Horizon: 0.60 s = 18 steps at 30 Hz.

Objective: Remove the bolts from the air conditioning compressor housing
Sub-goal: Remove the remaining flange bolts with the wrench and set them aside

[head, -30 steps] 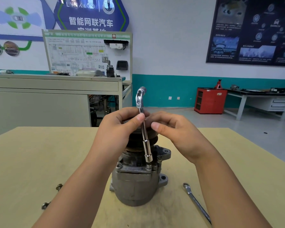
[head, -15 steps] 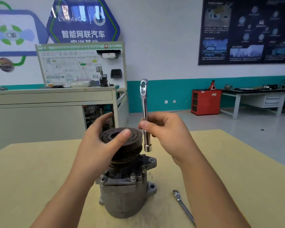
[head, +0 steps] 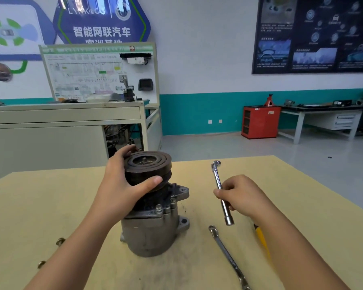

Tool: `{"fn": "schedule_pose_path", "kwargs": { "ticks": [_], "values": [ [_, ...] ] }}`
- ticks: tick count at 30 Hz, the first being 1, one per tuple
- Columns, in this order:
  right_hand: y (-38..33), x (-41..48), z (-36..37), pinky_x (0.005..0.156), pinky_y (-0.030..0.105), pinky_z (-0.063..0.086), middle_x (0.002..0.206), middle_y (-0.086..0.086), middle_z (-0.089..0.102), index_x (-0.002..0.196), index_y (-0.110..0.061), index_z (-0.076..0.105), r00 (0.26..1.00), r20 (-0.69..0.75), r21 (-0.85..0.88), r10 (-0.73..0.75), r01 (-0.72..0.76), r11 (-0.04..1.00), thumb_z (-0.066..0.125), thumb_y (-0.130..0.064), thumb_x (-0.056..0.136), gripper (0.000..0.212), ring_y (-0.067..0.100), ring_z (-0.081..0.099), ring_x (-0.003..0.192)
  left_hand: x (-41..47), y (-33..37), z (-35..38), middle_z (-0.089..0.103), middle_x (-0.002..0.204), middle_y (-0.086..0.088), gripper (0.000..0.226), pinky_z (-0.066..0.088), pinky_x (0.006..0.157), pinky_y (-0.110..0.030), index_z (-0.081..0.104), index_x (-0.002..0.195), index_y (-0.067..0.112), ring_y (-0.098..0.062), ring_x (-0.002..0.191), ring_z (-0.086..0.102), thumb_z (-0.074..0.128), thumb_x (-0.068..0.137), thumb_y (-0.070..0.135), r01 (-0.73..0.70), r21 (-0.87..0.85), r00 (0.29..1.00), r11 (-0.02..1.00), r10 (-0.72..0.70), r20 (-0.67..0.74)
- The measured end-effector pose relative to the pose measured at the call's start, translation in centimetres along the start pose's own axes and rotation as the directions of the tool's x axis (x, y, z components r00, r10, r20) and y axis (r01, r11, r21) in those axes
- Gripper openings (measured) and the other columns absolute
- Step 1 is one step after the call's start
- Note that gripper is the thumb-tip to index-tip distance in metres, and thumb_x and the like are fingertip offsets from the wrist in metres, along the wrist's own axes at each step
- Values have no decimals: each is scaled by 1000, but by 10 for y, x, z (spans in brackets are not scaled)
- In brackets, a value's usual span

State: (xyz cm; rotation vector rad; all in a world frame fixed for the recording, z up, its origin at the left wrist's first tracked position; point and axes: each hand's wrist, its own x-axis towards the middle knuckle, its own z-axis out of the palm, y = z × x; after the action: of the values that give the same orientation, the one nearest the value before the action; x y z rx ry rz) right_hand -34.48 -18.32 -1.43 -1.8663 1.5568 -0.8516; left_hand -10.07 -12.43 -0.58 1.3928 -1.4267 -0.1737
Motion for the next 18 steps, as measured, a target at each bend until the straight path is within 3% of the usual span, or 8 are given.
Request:
{"fn": "schedule_pose_path", "kwargs": {
  "ticks": [4,8,10,13,18],
  "values": [
    [23,-6,13,58,25,36,62,2,48,62,-9,53,993,74,-166,89,-75,983,64,-21,86,29,19,49,62,-4,0,2,37,128,12,86,34,90,-22,40,133,35,-2,108,40,64,56,66,-30,100,999,995,32,-23],
    [32,-8,23,54,23,34,80,4,58,89,-3,65,980,137,-418,143,-74,906,62,-23,86,21,19,54,74,-5,-3,5,38,131,8,74,34,89,-21,42,132,33,-3,107,40,76,68,49,-56,129,997,990,62,-45],
    [36,-9,28,51,21,33,79,3,56,80,-8,60,970,166,-491,175,-72,868,61,-23,86,16,19,53,75,-5,-4,5,39,132,6,75,34,89,-21,43,133,32,-3,108,40,77,68,47,-57,129,996,990,64,-55],
    [38,-11,30,46,19,30,70,-1,49,70,-13,49,964,166,-548,206,-84,832,61,-22,85,22,19,51,75,-6,-5,6,39,134,5,77,34,91,-22,42,134,31,-2,110,39,77,67,47,-54,118,996,992,62,-61],
    [36,-14,29,49,19,34,83,2,59,87,-11,64,966,145,-555,214,-100,826,66,-26,81,16,19,56,78,-6,-4,7,39,136,3,77,34,92,-23,42,134,29,-6,114,40,76,68,48,-51,117,997,992,57,-52]
  ]
}}
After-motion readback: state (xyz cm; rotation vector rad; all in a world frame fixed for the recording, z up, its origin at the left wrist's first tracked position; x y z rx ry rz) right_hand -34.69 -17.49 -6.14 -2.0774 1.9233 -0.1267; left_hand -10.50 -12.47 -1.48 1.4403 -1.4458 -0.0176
